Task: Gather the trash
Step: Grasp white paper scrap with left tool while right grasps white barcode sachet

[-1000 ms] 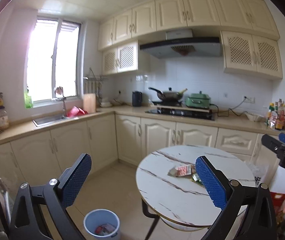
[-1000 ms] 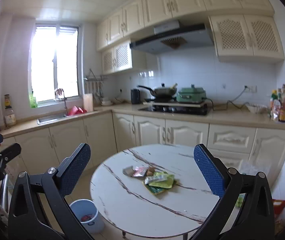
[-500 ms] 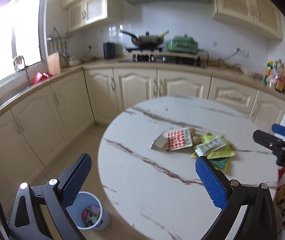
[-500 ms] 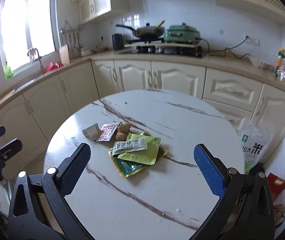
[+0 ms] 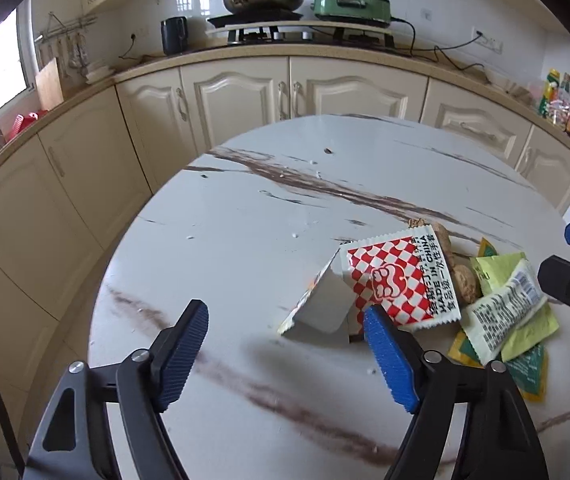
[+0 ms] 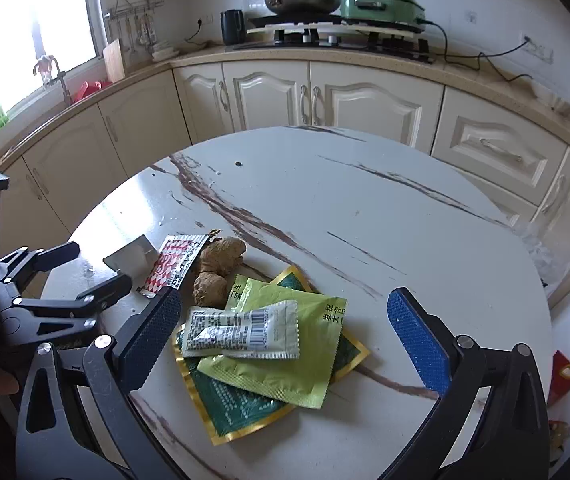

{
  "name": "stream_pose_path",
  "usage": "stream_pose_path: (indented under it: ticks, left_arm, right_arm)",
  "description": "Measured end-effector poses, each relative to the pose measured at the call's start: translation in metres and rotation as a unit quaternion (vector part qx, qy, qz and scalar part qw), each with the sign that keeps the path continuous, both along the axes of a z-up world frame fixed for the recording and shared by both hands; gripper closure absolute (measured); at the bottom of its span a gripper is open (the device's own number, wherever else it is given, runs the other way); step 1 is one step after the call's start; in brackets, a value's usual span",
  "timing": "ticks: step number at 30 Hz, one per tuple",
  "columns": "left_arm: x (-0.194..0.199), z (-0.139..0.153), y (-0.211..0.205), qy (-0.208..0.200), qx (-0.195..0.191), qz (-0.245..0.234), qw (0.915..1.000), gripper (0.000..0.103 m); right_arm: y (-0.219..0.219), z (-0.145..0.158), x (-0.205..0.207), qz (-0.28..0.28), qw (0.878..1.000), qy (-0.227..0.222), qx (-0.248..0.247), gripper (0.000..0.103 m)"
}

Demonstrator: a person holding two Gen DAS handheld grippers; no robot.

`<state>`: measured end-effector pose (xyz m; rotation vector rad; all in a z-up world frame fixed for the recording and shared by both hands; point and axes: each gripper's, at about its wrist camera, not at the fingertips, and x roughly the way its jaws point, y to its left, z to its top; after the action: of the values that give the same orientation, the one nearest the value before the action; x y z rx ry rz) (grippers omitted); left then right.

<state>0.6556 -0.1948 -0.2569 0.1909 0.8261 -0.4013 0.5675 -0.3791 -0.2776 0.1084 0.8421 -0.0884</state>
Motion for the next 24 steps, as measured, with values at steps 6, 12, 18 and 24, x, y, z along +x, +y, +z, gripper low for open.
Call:
stream_pose_path:
  ticks: [6, 12, 18, 24]
  left_arm:
    - [0.025, -0.006, -0.007, 0.02, -0.008, -0.025, 0.9994, 0.061]
    - [0.016, -0.003, -0.008, 0.001, -0.011, -0.033, 0.9994, 0.085]
    - [-0.029, 0.009, 0.012, -0.016, -0.034, -0.029, 0.9989, 0.085]
    - [-0.072, 0.026, 0.028, -0.029, -0.045, -0.028, 0.9982, 0.085]
  right_arm:
    - [-0.001, -0.007, 0.008, 0.002, 1.0, 0.009, -0.003, 0.0]
    - [-0.005, -0.012, 0.0, 0.018, 1.0, 0.022, 0.001, 0.0]
    - [-0.006, -0.024, -0.012, 0.055, 0.997, 0.047, -0.015, 0.0]
    - [0.004, -0.028, 0.0, 0.091, 0.994, 0.054, -0.035, 0.0]
